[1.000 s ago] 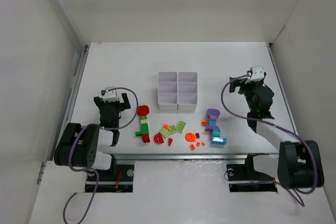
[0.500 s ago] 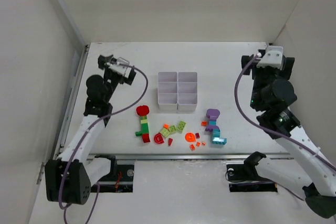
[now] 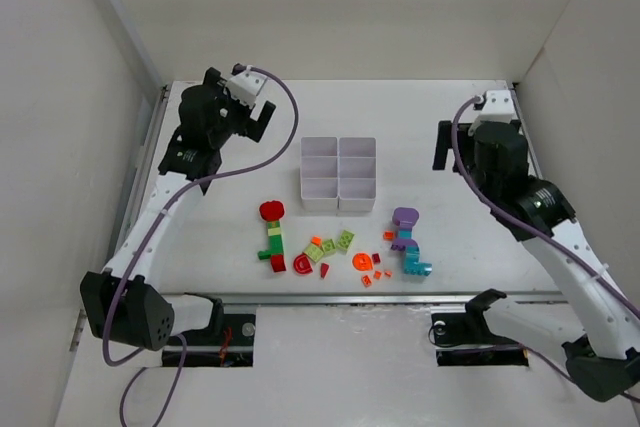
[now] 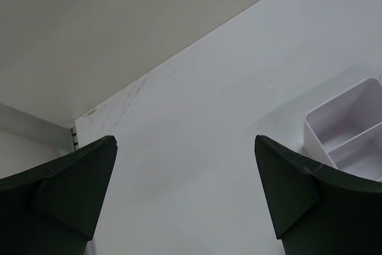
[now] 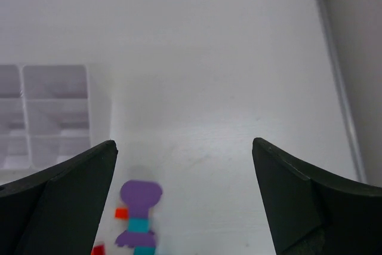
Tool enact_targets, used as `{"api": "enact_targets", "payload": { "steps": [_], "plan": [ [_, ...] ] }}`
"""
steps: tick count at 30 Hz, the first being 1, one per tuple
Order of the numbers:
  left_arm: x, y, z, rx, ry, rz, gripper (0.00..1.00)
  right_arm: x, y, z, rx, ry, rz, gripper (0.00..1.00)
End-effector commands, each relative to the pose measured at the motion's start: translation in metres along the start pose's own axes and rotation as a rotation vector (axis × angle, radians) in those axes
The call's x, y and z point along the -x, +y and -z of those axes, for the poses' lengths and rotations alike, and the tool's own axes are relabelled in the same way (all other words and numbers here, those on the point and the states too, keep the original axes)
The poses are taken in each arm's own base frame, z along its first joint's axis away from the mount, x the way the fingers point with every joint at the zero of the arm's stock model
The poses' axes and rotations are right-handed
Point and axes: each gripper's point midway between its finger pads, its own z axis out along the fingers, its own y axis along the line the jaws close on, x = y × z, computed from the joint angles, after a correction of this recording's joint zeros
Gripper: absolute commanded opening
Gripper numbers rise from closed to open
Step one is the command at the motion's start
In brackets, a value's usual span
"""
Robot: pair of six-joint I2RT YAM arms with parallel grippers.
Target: Sort the legos into containers by color
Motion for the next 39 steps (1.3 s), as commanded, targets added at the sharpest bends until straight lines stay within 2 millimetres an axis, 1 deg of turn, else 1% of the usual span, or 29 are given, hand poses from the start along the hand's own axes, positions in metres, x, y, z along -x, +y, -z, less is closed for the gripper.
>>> {"api": "enact_targets", "payload": {
  "steps": [1, 2, 3, 5, 6, 8, 9, 10, 11, 13, 14, 15, 17, 18, 19, 20, 21, 22, 23, 24, 27, 29, 30, 32, 33, 35, 36, 38, 39],
  "plan": [
    [0.028, 0.004, 0.011, 0.041, -0.069, 0.159, 1.0, -0.094, 0.043, -0.001, 0.117, 0.357, -0.118, 1.0],
    [0.029, 0.003, 0.011, 0.031, -0.072, 0.158, 1.0, -0.103, 0.054, 0.003, 0.159, 0.39, -0.13, 1.0],
    [0.024, -0.002, 0.01, 0.008, -0.061, 0.141, 1.0, -0.12, 0.059, 0.0, 0.168, 0.432, -0.138, 1.0],
    [0.016, -0.014, 0.008, -0.035, -0.049, 0.126, 1.0, -0.129, 0.077, 0.002, 0.233, 0.457, -0.184, 1.0],
    [0.011, -0.017, 0.01, -0.039, -0.041, 0.127, 1.0, -0.135, 0.083, -0.004, 0.243, 0.464, -0.199, 1.0],
    [0.004, -0.025, 0.008, -0.055, -0.025, 0.127, 1.0, -0.143, 0.09, -0.011, 0.241, 0.489, -0.21, 1.0],
    [0.005, -0.028, 0.008, -0.064, -0.028, 0.125, 1.0, -0.148, 0.094, -0.012, 0.252, 0.514, -0.205, 1.0],
    [-0.002, -0.032, 0.01, -0.069, -0.015, 0.127, 1.0, -0.158, 0.098, -0.02, 0.241, 0.545, -0.191, 1.0],
    [0.0, -0.031, 0.009, -0.066, -0.024, 0.126, 1.0, -0.164, 0.099, -0.023, 0.233, 0.565, -0.182, 1.0],
    [-0.006, -0.041, 0.01, -0.078, -0.019, 0.122, 1.0, -0.171, 0.102, -0.029, 0.224, 0.595, -0.159, 1.0],
    [-0.005, -0.039, 0.012, -0.061, -0.026, 0.135, 1.0, -0.178, 0.104, -0.035, 0.214, 0.623, -0.147, 1.0],
    [-0.004, -0.044, 0.015, -0.072, -0.031, 0.132, 1.0, -0.184, 0.107, -0.035, 0.215, 0.639, -0.134, 1.0],
    [-0.015, -0.046, 0.016, -0.062, -0.017, 0.133, 1.0, -0.197, 0.111, -0.04, 0.212, 0.674, -0.122, 1.0],
    [-0.013, -0.047, 0.018, -0.057, -0.026, 0.13, 1.0, -0.199, 0.116, -0.04, 0.222, 0.676, -0.114, 1.0],
    [-0.018, -0.046, 0.018, -0.046, -0.012, 0.131, 1.0, -0.208, 0.115, -0.04, 0.209, 0.698, -0.115, 1.0],
    [-0.02, -0.047, 0.02, -0.046, -0.012, 0.131, 1.0, -0.213, 0.113, -0.042, 0.188, 0.702, -0.117, 1.0],
    [-0.025, -0.047, 0.019, -0.038, 0.002, 0.131, 1.0, -0.218, 0.112, -0.046, 0.159, 0.713, -0.125, 1.0],
    [-0.024, -0.05, 0.019, -0.046, -0.001, 0.129, 1.0, -0.217, 0.109, -0.047, 0.14, 0.705, -0.13, 1.0],
    [-0.022, -0.048, 0.022, -0.033, -0.006, 0.129, 1.0, -0.221, 0.104, -0.052, 0.097, 0.701, -0.121, 1.0],
    [-0.026, -0.049, 0.021, -0.036, 0.003, 0.129, 1.0, -0.224, 0.1, -0.053, 0.075, 0.709, -0.107, 1.0],
    [-0.024, -0.049, 0.021, -0.033, -0.006, 0.14, 1.0, -0.233, 0.094, -0.059, 0.023, 0.718, -0.087, 1.0],
    [-0.022, -0.052, 0.021, -0.042, -0.009, 0.138, 1.0, -0.239, 0.095, -0.063, 0.007, 0.733, -0.073, 1.0],
    [-0.022, -0.052, 0.021, -0.042, -0.009, 0.138, 1.0, -0.238, 0.095, -0.062, 0.004, 0.727, -0.063, 1.0],
    [-0.022, -0.052, 0.021, -0.042, -0.009, 0.138, 1.0, -0.246, 0.094, -0.062, -0.004, 0.745, -0.051, 1.0],
    [-0.022, -0.052, 0.021, -0.042, -0.009, 0.138, 1.0, -0.244, 0.099, -0.064, 0.016, 0.738, -0.066, 1.0],
    [-0.022, -0.052, 0.021, -0.042, -0.009, 0.138, 1.0, -0.245, 0.102, -0.065, 0.035, 0.735, -0.068, 0.95],
    [-0.022, -0.054, 0.021, -0.05, -0.012, 0.138, 1.0, -0.244, 0.103, -0.066, 0.039, 0.727, -0.072, 0.88],
    [-0.022, -0.054, 0.021, -0.05, -0.012, 0.138, 1.0, -0.244, 0.103, -0.066, 0.039, 0.727, -0.072, 0.83],
    [-0.021, -0.055, 0.021, -0.059, -0.015, 0.138, 1.0, -0.244, 0.105, -0.066, 0.046, 0.732, -0.075, 0.77]
  ]
}}
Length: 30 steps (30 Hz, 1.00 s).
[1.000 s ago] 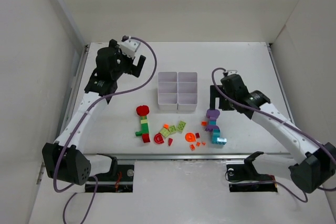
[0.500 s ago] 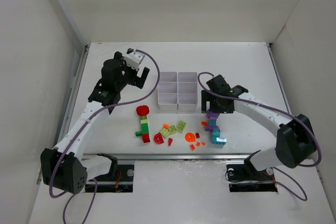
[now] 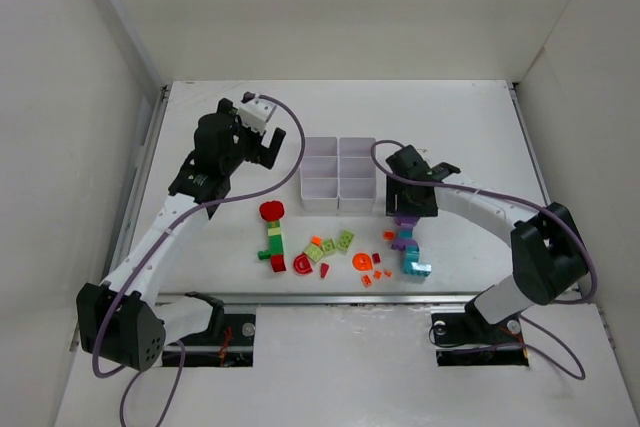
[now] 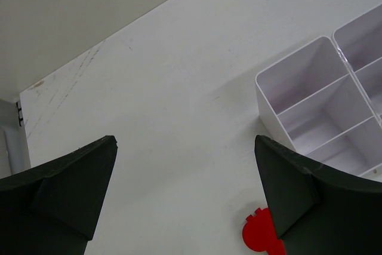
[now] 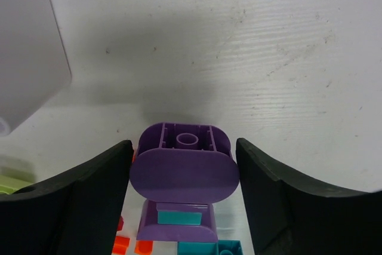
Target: Sort the legos into containers by color
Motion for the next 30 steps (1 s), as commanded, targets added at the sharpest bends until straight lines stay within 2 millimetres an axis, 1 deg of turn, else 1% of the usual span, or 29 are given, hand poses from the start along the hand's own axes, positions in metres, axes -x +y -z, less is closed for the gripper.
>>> {"api": "enact_targets", "payload": {
  "steps": [1, 3, 4, 9, 10, 11, 12, 13, 14, 15, 16, 17, 18, 19, 20, 21, 22, 23, 25, 26, 27, 28, 29, 30],
  "plan": [
    [0.02, 0.001, 0.006, 0.004, -0.078, 0.002, 1.0, 0.01, 0.012, 0.005, 0.039, -0.055, -0.012, 0.73],
    [0.019, -0.002, 0.006, -0.015, -0.074, -0.011, 1.0, 0.012, 0.014, 0.005, 0.044, -0.063, -0.015, 0.66],
    [0.018, -0.006, 0.007, -0.036, -0.071, -0.032, 1.0, 0.012, 0.014, 0.005, 0.044, -0.063, -0.015, 0.58],
    [0.014, -0.01, 0.007, -0.062, -0.059, -0.049, 1.0, 0.013, 0.015, 0.008, 0.056, -0.065, -0.017, 0.45],
    [0.012, -0.011, 0.007, -0.065, -0.051, -0.048, 1.0, 0.013, 0.015, 0.008, 0.056, -0.065, -0.017, 0.42],
    [0.016, -0.009, 0.008, -0.062, -0.059, -0.049, 1.0, 0.015, 0.015, 0.011, 0.063, -0.076, -0.021, 0.36],
    [0.015, -0.012, 0.008, -0.077, -0.054, -0.049, 1.0, 0.018, 0.014, 0.013, 0.052, -0.083, -0.022, 0.32],
    [0.016, -0.017, 0.008, -0.094, -0.06, -0.06, 1.0, 0.026, 0.015, 0.023, 0.068, -0.109, -0.031, 0.27],
    [0.015, -0.021, 0.007, -0.121, -0.049, -0.059, 1.0, 0.033, 0.014, 0.028, 0.064, -0.136, -0.029, 0.18],
    [0.013, -0.026, 0.008, -0.145, -0.046, -0.058, 1.0, 0.038, 0.01, 0.033, 0.05, -0.155, -0.034, 0.13],
    [0.022, -0.028, 0.011, -0.168, -0.064, -0.072, 1.0, 0.045, 0.01, 0.041, 0.048, -0.176, -0.041, 0.11],
    [0.018, -0.034, 0.011, -0.211, -0.045, -0.094, 1.0, 0.053, 0.007, 0.053, 0.054, -0.209, -0.042, 0.09],
    [0.022, -0.046, 0.014, -0.282, -0.064, -0.104, 1.0, 0.06, 0.007, 0.06, 0.059, -0.236, -0.043, 0.05],
    [0.023, -0.051, 0.014, -0.317, -0.065, -0.101, 1.0, 0.064, 0.005, 0.067, 0.06, -0.256, -0.05, 0.02],
    [0.03, -0.055, 0.016, -0.34, -0.086, -0.103, 1.0, 0.076, 0.003, 0.084, 0.069, -0.303, -0.069, 0.01],
    [0.031, -0.069, 0.02, -0.412, -0.098, -0.102, 1.0, 0.083, 0.002, 0.093, 0.075, -0.333, -0.081, 0.0],
    [0.034, -0.074, 0.02, -0.441, -0.107, -0.091, 1.0, 0.089, -0.004, 0.101, 0.059, -0.362, -0.084, 0.0],
    [0.039, -0.078, 0.024, -0.471, -0.119, -0.09, 1.0, 0.101, -0.006, 0.118, 0.073, -0.416, -0.108, 0.0],
    [0.045, -0.09, 0.024, -0.541, -0.127, -0.027, 1.0, 0.112, -0.011, 0.136, 0.075, -0.472, -0.135, 0.0],
    [0.055, -0.09, 0.024, -0.548, -0.141, 0.004, 1.0, 0.117, -0.015, 0.144, 0.068, -0.503, -0.15, 0.0],
    [0.061, -0.09, 0.022, -0.548, -0.142, 0.043, 1.0, 0.125, -0.017, 0.16, 0.089, -0.553, -0.176, 0.0],
    [0.061, -0.091, 0.015, -0.552, -0.126, 0.084, 1.0, 0.128, -0.018, 0.167, 0.104, -0.575, -0.188, 0.0],
    [0.064, -0.091, 0.012, -0.554, -0.118, 0.117, 1.0, 0.131, -0.018, 0.173, 0.119, -0.598, -0.199, 0.0],
    [0.08, -0.092, 0.012, -0.559, -0.136, 0.138, 1.0, 0.138, -0.017, 0.182, 0.143, -0.636, -0.219, 0.0]
  ]
}}
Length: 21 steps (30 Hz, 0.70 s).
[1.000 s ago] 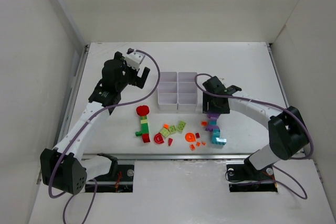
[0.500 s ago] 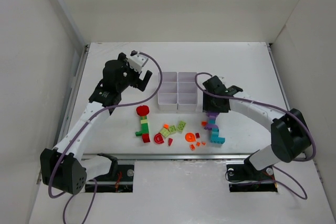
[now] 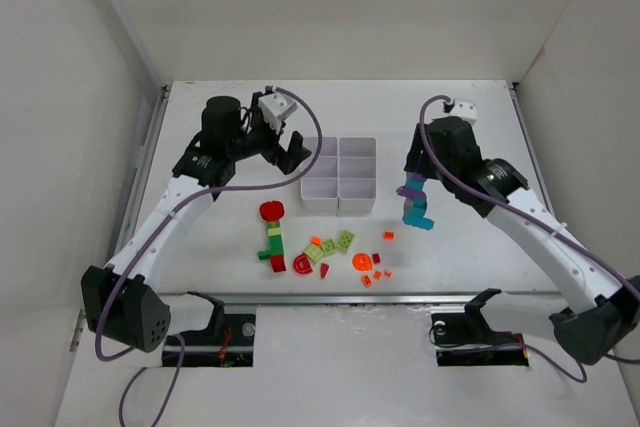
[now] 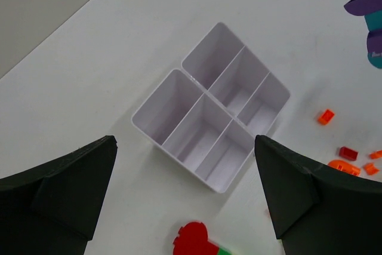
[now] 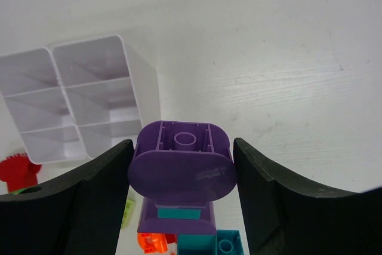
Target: Sort the legos into containers by color
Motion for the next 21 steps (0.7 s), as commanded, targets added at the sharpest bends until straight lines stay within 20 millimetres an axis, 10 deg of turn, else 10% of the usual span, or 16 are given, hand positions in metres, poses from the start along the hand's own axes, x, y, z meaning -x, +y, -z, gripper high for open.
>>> {"api": "enact_targets", "payload": {
  "steps": [1, 13, 21],
  "plan": [
    [0.042, -0.014, -0.006, -0.082, -0.073, 0.087, 1.0, 0.045, 0.004, 0.025, 0.04, -0.159, -0.061, 0.0],
    [0.039, -0.033, -0.029, 0.101, 0.229, -0.349, 1.0, 0.082, 0.014, 0.051, 0.116, -0.284, -0.092, 0.0],
    [0.088, -0.061, -0.029, -0.001, 0.084, -0.228, 1.0, 0.1, 0.016, 0.068, 0.165, -0.348, -0.122, 0.0]
  ]
}}
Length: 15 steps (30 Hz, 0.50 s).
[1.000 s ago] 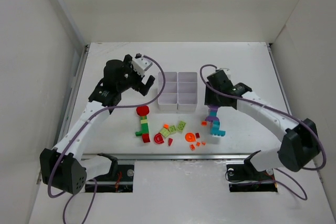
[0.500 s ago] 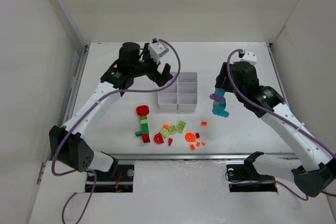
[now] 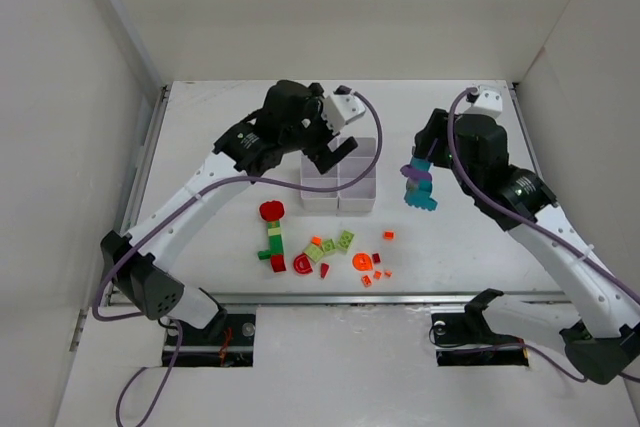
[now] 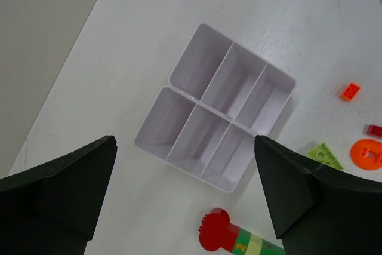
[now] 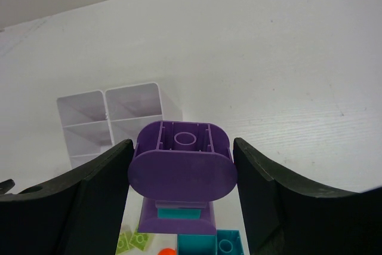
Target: Sort the legos into containers by color
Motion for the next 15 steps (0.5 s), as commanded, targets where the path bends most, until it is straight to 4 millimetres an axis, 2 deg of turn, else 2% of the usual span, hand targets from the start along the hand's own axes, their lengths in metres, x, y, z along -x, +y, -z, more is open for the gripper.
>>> {"api": "enact_targets", "payload": {
  "steps": [1, 3, 4, 6, 7, 8, 15],
  "plan": [
    [0.055, -0.006, 0.02, -0.064, -0.153, 0.082, 1.0, 0.044, 0.017, 0.016, 0.087, -0.136, -0.074, 0.0],
    [0.068, -0.017, 0.024, -0.134, -0.19, 0.141, 1.0, 0.048, 0.021, 0.02, 0.105, -0.15, -0.082, 0.0],
    [0.069, -0.024, 0.022, -0.174, -0.192, 0.162, 1.0, 0.052, 0.024, 0.024, 0.122, -0.165, -0.091, 0.0],
    [0.085, -0.04, 0.026, -0.273, -0.259, 0.181, 1.0, 0.05, 0.027, 0.024, 0.132, -0.164, -0.09, 0.0],
    [0.081, -0.047, 0.022, -0.305, -0.258, 0.206, 1.0, 0.052, 0.026, 0.027, 0.136, -0.173, -0.095, 0.0],
    [0.093, -0.05, 0.027, -0.331, -0.302, 0.257, 1.0, 0.055, 0.027, 0.028, 0.14, -0.181, -0.1, 0.0],
    [0.109, -0.063, 0.023, -0.385, -0.364, 0.364, 1.0, 0.049, 0.041, 0.033, 0.213, -0.158, -0.115, 0.0]
  ]
}}
